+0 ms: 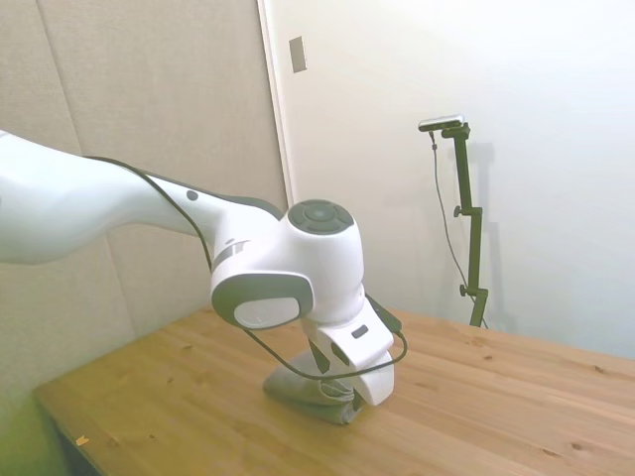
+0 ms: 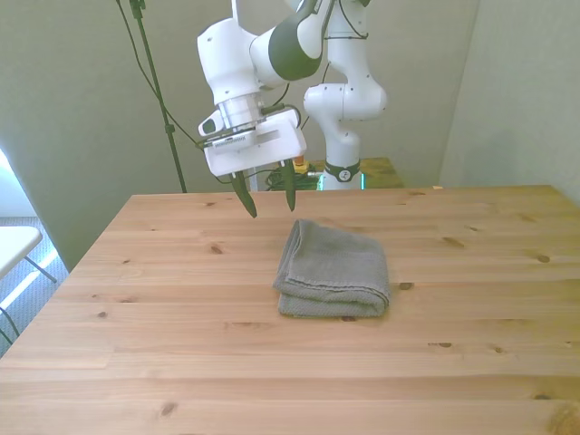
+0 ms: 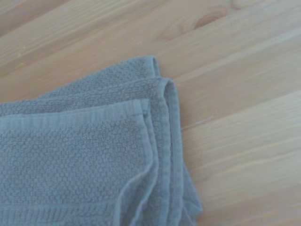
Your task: Unfold the towel
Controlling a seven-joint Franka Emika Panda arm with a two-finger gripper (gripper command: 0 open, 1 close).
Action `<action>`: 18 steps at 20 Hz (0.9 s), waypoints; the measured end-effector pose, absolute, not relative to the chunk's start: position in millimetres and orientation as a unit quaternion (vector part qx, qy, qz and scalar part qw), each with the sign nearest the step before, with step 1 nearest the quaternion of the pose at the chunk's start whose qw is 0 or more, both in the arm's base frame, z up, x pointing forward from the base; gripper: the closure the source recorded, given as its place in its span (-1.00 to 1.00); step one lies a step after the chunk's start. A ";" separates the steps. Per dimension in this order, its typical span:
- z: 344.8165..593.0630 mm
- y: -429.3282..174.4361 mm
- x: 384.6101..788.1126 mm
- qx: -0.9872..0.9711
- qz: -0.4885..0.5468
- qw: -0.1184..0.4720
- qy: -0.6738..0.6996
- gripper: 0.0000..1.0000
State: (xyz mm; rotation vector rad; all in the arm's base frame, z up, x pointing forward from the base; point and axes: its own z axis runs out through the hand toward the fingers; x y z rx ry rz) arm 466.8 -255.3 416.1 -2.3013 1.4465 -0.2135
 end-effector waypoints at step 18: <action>375.1 -236.0 490.4 -0.855 -0.024 0.269 0.444 1.00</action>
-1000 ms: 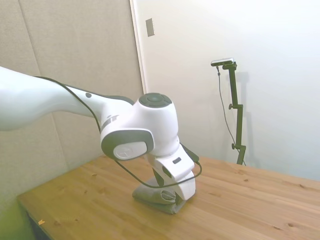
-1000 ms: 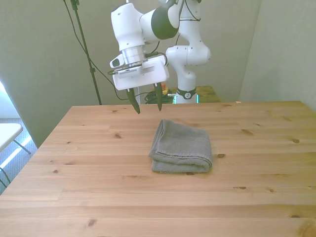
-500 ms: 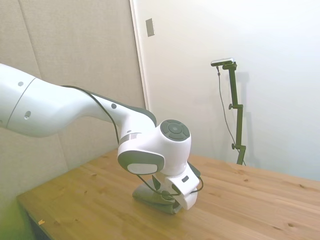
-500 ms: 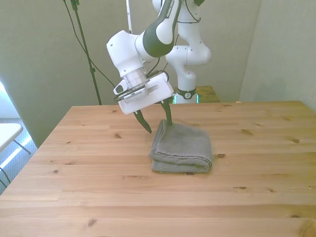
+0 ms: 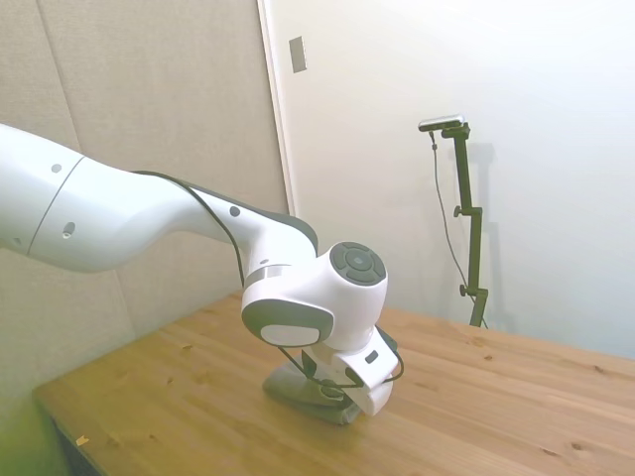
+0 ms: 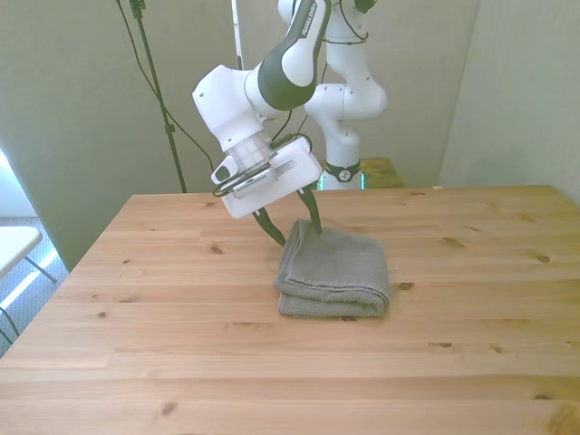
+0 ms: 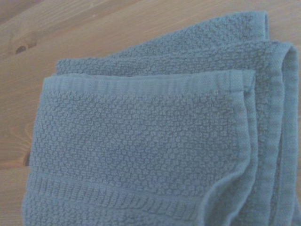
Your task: Unfold the towel
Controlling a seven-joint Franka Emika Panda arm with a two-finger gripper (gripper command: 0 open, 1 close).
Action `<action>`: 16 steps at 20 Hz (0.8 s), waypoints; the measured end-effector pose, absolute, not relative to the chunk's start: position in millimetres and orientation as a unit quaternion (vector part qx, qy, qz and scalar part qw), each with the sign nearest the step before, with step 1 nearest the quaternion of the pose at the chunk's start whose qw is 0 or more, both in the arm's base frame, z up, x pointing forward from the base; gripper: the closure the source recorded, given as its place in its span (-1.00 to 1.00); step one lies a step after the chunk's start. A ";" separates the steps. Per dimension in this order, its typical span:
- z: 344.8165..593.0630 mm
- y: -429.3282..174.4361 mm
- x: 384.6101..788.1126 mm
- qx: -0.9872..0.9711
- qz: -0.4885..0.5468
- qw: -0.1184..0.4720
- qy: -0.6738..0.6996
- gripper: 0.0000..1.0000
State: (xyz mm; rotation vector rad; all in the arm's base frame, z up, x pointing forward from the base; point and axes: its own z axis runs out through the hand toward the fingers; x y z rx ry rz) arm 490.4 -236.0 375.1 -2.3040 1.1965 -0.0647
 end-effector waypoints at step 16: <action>386.0 -228.2 504.9 -0.862 -0.033 0.269 0.429 1.00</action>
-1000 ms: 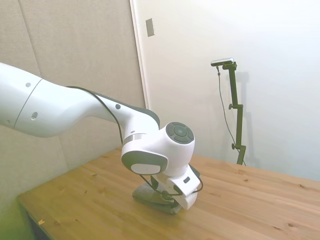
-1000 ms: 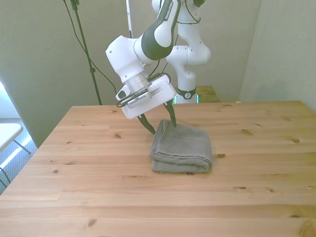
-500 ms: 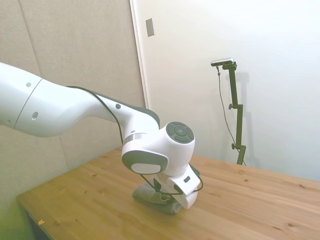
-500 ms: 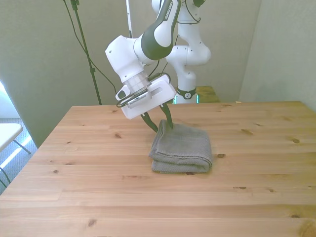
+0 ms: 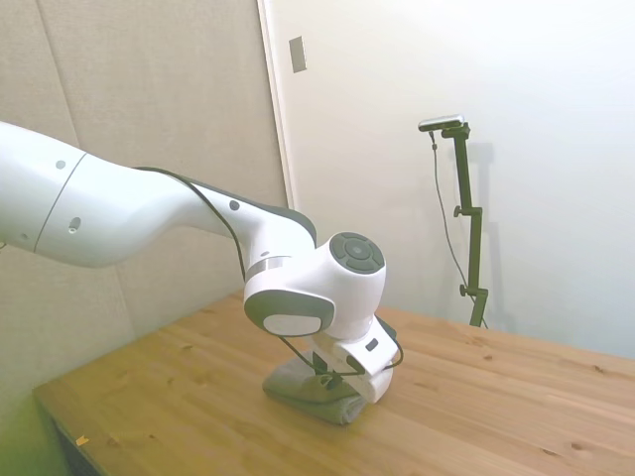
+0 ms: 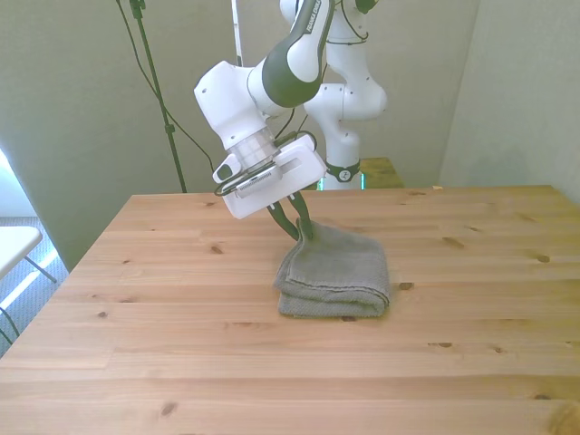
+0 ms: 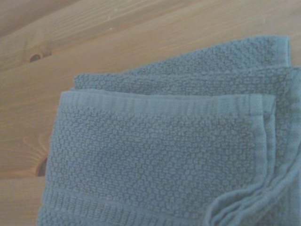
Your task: Unfold the towel
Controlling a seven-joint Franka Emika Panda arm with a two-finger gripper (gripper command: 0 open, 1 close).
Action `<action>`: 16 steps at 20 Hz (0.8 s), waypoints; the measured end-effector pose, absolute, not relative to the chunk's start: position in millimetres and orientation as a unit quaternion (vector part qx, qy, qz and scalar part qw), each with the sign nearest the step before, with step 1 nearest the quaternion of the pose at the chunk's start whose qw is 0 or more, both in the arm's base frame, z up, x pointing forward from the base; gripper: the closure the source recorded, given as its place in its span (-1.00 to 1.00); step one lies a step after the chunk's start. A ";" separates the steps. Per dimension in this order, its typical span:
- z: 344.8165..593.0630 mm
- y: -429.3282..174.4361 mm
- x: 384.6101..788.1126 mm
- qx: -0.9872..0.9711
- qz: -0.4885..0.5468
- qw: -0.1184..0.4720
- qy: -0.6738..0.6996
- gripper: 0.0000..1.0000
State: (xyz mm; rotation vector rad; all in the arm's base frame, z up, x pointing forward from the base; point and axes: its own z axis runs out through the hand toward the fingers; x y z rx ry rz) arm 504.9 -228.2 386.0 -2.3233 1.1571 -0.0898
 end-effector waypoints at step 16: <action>459.1 -109.2 550.2 -0.913 -0.071 0.273 0.294 1.00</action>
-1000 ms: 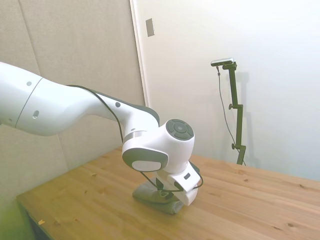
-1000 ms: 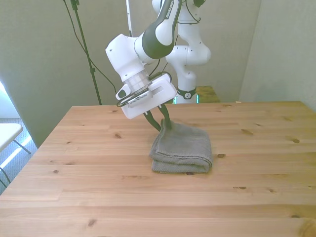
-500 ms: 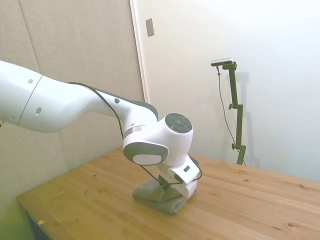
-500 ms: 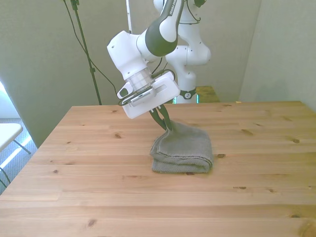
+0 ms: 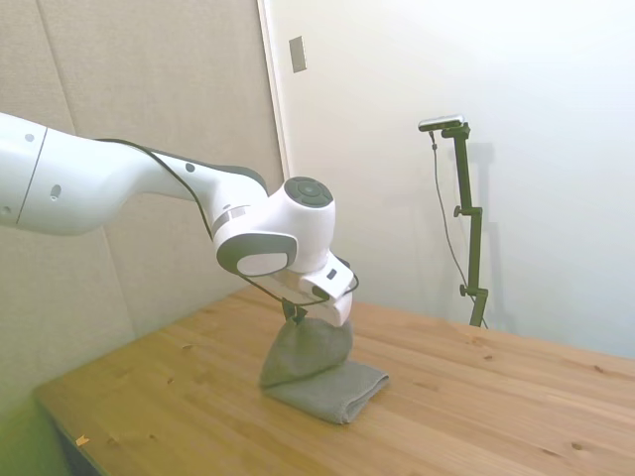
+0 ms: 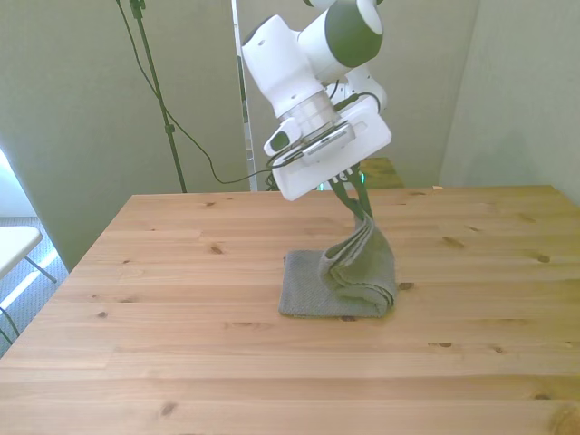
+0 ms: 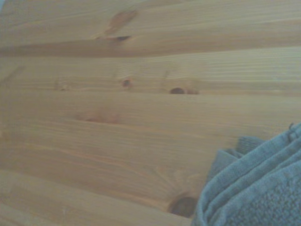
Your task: Unfold the towel
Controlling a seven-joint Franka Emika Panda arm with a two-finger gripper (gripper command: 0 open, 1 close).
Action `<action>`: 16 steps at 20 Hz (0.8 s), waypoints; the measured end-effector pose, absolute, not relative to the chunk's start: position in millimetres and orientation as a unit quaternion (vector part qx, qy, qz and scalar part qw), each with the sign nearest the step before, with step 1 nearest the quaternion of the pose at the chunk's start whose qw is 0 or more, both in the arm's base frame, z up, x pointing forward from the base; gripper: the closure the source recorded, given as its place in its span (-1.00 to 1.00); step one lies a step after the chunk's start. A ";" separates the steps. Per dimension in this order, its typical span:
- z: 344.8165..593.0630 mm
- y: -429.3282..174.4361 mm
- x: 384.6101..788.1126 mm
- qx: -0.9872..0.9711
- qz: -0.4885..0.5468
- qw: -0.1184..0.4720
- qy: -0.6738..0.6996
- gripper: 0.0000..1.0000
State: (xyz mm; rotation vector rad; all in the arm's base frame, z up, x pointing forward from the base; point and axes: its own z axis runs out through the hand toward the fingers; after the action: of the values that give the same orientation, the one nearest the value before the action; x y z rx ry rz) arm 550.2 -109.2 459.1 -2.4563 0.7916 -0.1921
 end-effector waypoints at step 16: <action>443.4 27.9 602.8 -0.971 -0.059 0.227 -0.034 1.00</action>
State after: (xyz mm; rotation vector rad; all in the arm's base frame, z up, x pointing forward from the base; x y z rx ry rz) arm 602.8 27.9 443.4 -2.6764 -0.0946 -0.1628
